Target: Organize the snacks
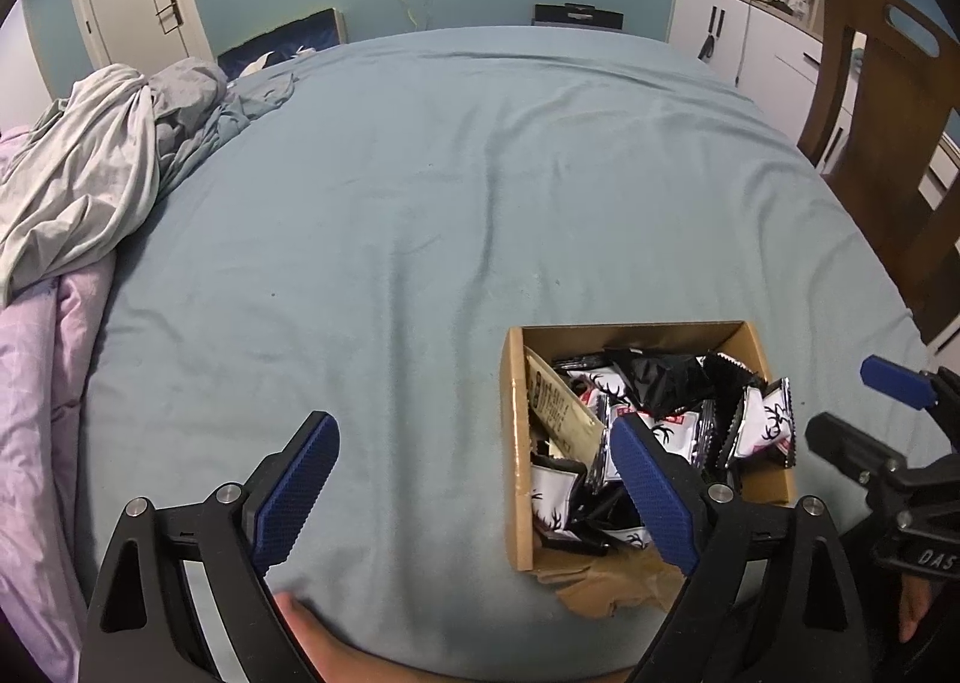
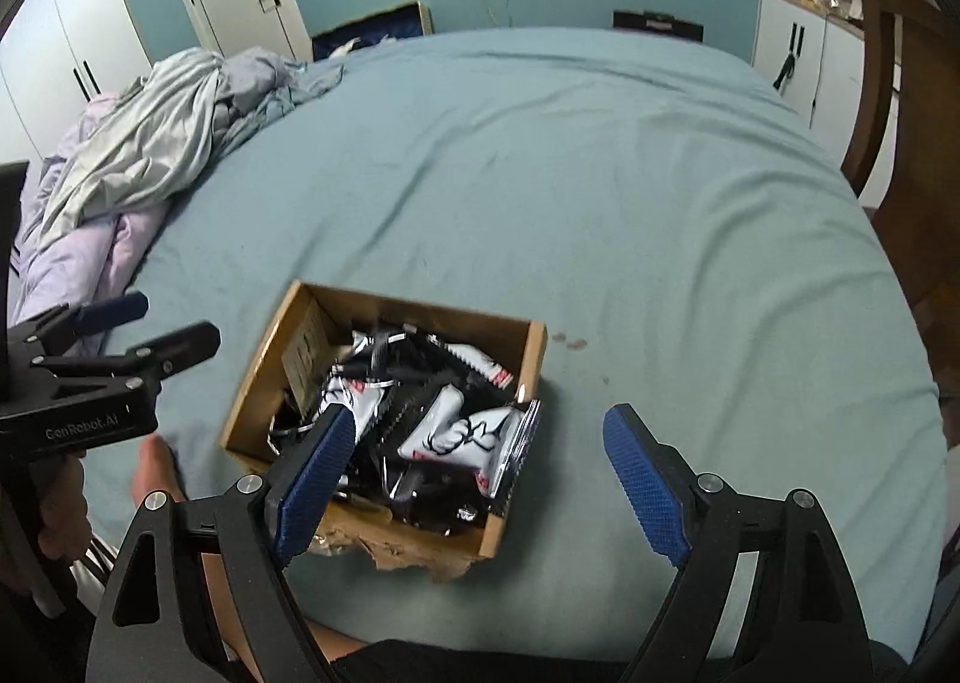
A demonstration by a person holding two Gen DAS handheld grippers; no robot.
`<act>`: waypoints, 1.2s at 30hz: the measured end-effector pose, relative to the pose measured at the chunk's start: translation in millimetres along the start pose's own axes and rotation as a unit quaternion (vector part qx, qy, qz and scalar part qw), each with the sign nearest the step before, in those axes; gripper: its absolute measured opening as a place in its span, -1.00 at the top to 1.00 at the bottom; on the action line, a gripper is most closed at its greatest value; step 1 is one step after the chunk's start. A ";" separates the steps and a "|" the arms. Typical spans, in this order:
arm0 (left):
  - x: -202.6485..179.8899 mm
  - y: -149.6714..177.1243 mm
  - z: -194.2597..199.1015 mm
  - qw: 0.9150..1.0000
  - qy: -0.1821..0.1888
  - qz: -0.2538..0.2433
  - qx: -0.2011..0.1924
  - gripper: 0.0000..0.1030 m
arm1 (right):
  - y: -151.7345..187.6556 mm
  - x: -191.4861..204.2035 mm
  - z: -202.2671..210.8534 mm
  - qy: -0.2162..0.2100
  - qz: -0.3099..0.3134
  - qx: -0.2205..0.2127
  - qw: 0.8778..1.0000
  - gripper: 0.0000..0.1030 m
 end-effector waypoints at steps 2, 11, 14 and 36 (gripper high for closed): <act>-1.3 0.1 -0.2 1.000 0.001 -0.001 0.002 -0.81 | -6.3 6.3 -4.3 -0.001 -0.002 0.002 1.000 -0.64; -7.2 1.7 2.1 1.000 -0.009 -0.012 -0.003 -0.94 | 3.1 6.7 0.1 -0.004 -0.003 0.002 1.000 -0.64; -8.0 2.4 1.4 1.000 -0.012 -0.013 -0.001 -0.94 | 7.0 10.9 2.6 0.002 0.009 -0.004 1.000 -0.64; -11.0 2.2 3.2 1.000 -0.024 -0.019 -0.006 -0.94 | 9.5 14.6 0.2 0.010 0.026 -0.005 1.000 -0.64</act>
Point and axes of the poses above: each gripper's, at about its wrist camera, not at the fingertips, and z roughly against the way its jaws point, x to its left, y to its underside, the point moved 2 cm from there along -z, roughly the way its jaws point, and after that the axes turned 2 degrees about y, right-handed, at the moved point
